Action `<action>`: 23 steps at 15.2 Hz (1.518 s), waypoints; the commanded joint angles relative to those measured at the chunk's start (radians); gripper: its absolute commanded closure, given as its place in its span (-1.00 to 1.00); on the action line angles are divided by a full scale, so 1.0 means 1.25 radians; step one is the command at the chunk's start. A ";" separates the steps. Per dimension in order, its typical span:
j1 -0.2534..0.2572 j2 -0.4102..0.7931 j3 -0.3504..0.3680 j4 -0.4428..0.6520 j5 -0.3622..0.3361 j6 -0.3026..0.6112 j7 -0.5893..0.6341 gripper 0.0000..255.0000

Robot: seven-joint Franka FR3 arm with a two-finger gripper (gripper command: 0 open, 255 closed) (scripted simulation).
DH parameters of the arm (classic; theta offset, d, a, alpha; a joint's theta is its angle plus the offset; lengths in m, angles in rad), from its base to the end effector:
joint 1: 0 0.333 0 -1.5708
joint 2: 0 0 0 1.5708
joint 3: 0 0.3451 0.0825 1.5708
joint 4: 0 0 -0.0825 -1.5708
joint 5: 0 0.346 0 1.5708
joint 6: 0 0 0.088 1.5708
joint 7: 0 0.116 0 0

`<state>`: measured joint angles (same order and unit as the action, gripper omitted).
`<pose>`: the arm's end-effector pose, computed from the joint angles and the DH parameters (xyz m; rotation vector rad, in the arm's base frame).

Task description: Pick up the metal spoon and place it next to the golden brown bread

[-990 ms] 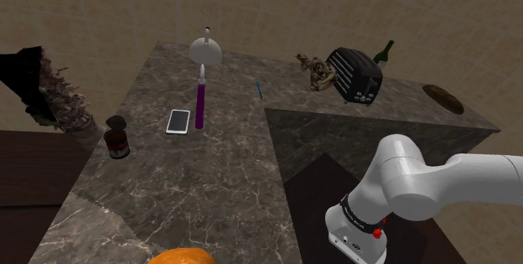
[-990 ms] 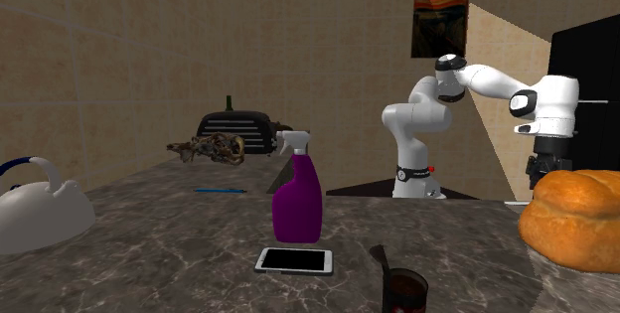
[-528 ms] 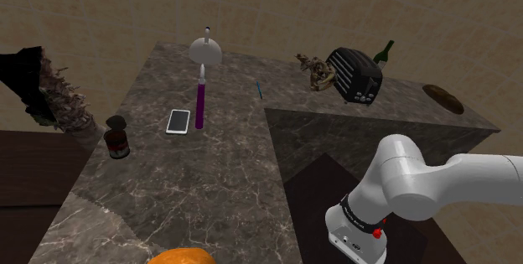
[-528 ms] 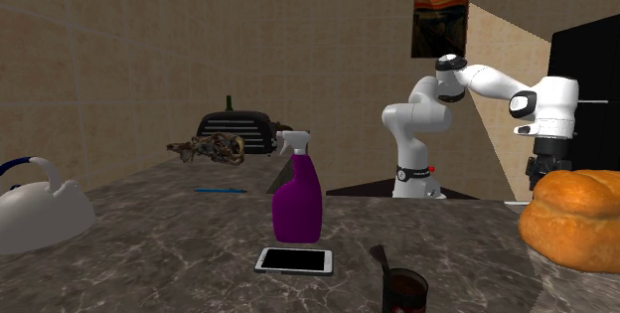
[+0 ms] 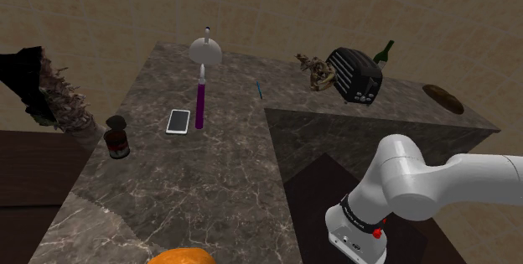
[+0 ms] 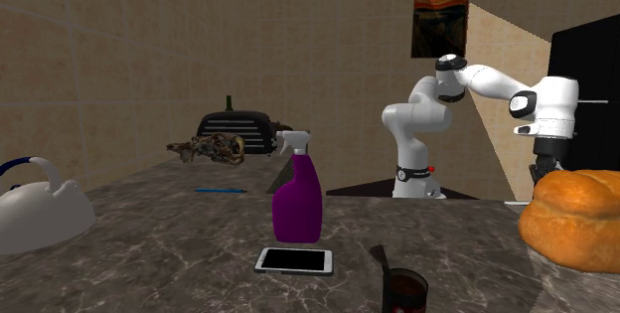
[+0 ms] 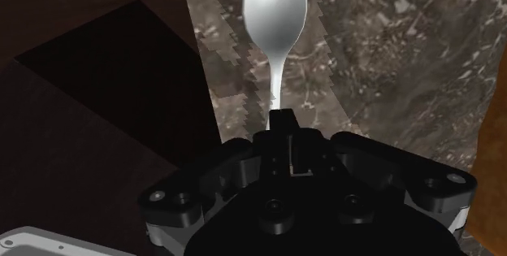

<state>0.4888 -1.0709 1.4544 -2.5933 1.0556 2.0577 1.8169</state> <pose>-0.1547 0.3480 0.3077 -2.8547 1.0103 -0.2242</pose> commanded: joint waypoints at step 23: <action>0.115 0.023 0.013 -0.174 0.276 0.184 -0.123 1.00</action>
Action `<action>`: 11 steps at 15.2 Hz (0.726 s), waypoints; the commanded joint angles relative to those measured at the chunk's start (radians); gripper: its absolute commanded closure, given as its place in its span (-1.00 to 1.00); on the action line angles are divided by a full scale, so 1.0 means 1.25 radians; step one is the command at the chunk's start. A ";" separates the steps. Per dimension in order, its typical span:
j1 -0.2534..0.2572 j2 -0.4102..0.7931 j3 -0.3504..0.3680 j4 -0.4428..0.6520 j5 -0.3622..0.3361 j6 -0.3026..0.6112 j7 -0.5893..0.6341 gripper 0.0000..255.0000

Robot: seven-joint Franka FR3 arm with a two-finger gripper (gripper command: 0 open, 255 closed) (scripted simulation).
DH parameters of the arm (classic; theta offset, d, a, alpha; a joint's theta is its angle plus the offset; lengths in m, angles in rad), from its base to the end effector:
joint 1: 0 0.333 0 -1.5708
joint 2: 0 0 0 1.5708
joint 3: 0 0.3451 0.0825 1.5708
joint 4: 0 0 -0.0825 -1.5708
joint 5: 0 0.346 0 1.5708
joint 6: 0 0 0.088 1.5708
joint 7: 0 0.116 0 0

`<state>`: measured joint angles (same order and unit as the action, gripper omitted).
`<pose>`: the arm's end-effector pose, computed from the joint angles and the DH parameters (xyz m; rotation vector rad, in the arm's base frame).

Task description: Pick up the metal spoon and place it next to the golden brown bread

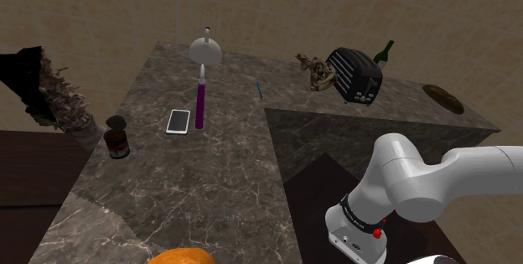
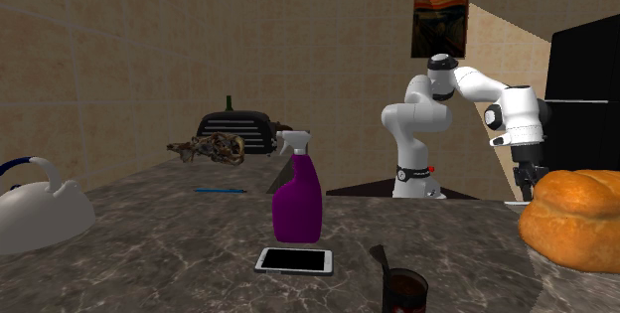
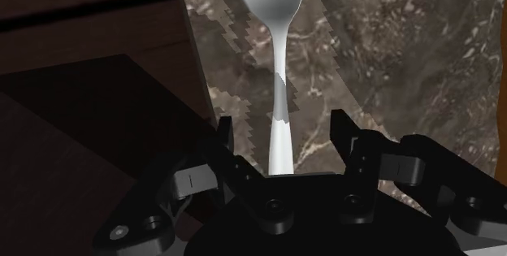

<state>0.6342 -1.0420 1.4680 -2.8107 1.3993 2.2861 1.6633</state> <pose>-0.1221 0.3022 0.2893 -2.6921 1.0141 0.0430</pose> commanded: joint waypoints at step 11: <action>0.021 -0.015 -0.047 -0.002 -0.044 -0.026 0.019 1.00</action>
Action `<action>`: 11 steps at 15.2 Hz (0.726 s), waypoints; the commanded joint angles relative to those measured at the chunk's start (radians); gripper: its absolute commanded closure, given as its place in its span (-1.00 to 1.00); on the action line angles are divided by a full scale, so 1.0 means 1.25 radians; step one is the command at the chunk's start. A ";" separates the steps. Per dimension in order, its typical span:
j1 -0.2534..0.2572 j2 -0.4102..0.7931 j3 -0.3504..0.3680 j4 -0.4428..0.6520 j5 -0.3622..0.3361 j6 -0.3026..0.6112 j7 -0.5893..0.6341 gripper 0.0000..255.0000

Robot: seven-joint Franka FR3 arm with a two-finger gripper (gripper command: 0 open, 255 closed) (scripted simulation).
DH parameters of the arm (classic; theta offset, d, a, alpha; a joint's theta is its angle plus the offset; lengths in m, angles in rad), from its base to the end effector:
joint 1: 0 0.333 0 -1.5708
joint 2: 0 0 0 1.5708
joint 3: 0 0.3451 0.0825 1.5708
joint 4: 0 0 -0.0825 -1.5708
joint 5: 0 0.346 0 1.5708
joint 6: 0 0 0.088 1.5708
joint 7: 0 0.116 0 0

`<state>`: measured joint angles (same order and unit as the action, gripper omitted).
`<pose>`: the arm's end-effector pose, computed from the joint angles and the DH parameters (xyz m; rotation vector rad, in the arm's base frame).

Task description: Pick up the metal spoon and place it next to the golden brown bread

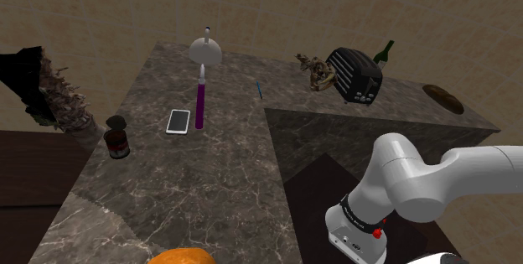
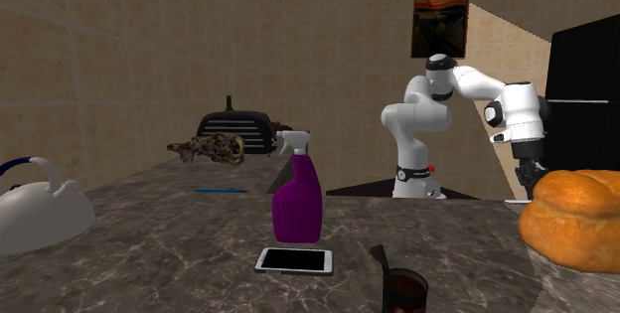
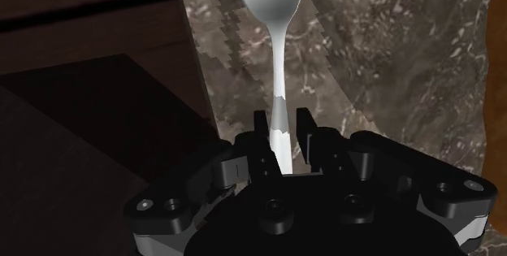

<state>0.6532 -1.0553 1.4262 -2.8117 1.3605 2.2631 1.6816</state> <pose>-0.1219 0.3014 0.2989 -2.6910 1.0154 0.0417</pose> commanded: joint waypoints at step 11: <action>0.054 -0.063 -0.177 0.016 -0.160 -0.116 0.056 1.00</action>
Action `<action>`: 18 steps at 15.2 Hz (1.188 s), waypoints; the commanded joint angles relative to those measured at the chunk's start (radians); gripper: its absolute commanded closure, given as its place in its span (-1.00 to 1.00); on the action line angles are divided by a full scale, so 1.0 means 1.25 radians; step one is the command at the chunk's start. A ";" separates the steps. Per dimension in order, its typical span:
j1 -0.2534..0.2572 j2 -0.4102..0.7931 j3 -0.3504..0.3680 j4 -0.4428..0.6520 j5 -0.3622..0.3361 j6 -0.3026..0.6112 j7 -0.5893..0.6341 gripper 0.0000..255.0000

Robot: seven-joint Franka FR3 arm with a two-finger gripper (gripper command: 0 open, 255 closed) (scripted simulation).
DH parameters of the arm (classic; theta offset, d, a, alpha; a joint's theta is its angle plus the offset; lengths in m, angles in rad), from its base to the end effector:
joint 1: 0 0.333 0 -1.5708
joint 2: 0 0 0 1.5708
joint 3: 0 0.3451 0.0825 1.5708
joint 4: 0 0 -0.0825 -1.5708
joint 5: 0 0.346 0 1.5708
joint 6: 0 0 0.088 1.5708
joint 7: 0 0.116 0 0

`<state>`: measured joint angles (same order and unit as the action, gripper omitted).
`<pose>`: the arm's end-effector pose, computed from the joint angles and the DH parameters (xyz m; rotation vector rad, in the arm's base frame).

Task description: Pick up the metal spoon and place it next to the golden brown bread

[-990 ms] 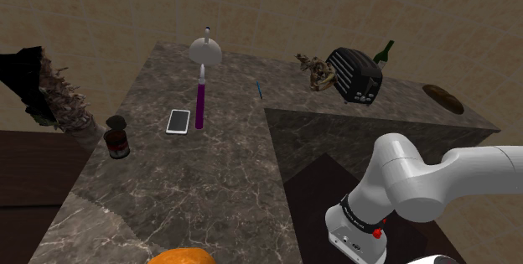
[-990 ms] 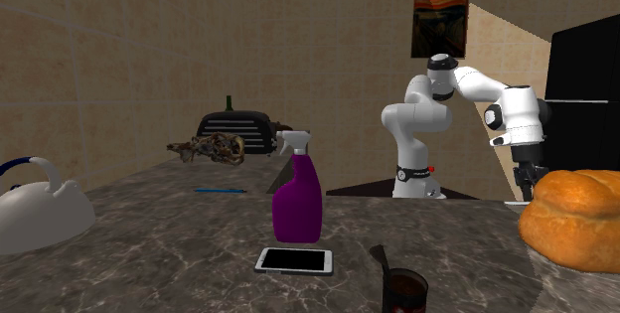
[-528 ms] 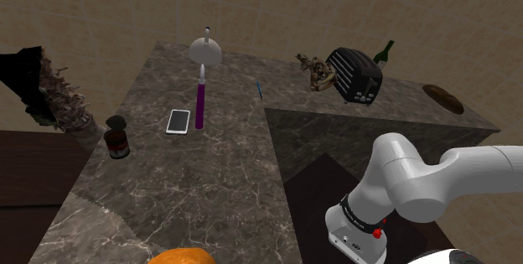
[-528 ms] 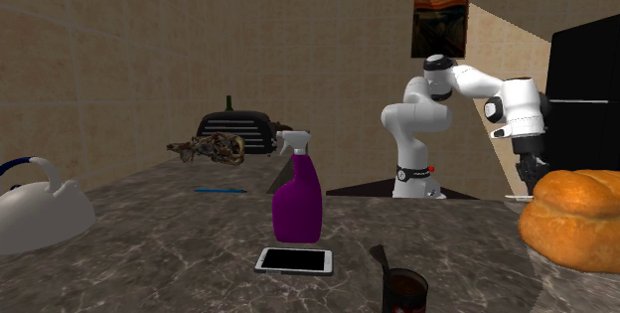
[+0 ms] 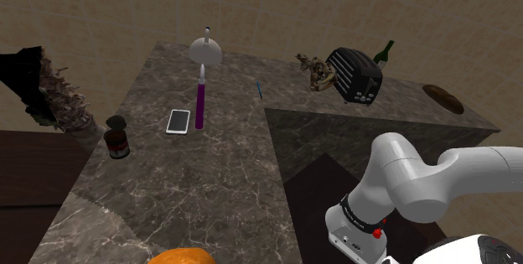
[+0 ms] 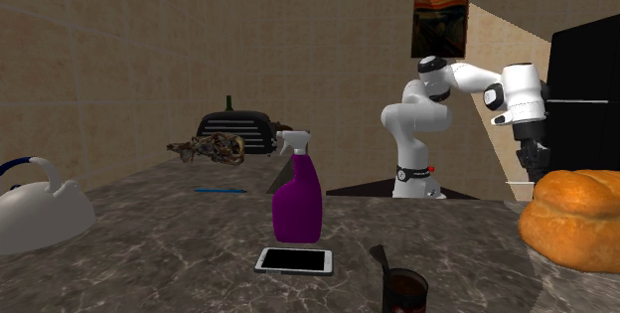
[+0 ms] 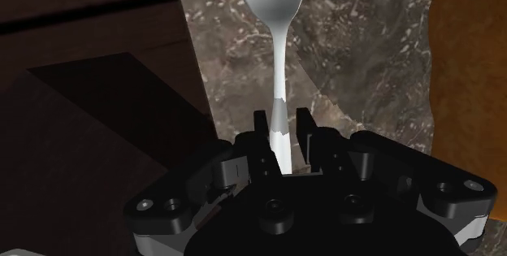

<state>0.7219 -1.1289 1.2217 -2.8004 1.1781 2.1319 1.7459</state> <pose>-0.1201 0.2954 0.3486 -2.6906 1.0159 0.0415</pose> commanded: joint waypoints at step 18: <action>-0.006 -0.058 -0.216 0.102 -0.200 -0.179 0.045 1.00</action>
<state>0.7156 -1.1993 0.9635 -2.6804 0.9387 1.9191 1.7994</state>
